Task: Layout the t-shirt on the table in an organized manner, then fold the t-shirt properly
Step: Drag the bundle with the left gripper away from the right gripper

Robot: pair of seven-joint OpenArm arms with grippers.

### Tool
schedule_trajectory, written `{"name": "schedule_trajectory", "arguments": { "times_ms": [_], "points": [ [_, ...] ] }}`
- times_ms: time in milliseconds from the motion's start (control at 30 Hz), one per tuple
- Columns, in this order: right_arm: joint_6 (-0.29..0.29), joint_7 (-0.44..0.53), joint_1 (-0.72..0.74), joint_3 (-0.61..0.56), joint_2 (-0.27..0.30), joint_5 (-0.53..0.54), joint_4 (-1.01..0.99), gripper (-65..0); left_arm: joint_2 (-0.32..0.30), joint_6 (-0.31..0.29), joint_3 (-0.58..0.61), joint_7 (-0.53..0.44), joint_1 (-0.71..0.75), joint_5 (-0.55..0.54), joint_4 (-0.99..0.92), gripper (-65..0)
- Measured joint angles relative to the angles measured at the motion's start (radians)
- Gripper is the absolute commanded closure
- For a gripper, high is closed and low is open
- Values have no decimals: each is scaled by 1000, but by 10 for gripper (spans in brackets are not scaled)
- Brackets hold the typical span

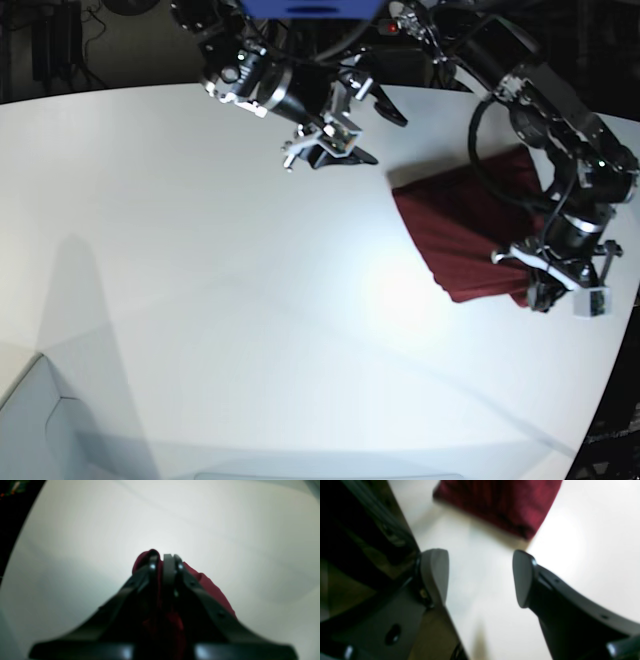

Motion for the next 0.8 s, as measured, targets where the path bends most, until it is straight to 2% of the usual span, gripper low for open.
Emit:
{"name": "schedule_trajectory", "arguments": {
  "times_ms": [233,433,533,667,800],
  "points": [
    [0,-2,7,0,-1,2,0,-401,0,0,-137,135,-13,2,53,-4],
    [0,-1,6,0,-1,2,0,-401,-9,0,-259,124,21,0,24,-4],
    [0,-1,3,0,-2,2,0,-401,-12,0,-272,134,31,10,-37,-4],
    [0,-2,3,0,-1,2,0,-401,-60,0,-269,118,32,-5,-160,-6],
    [0,-1,0,-3,-2,2,0,-401,-69,0,-298,128,40,2,-235,-10]
  ]
}}
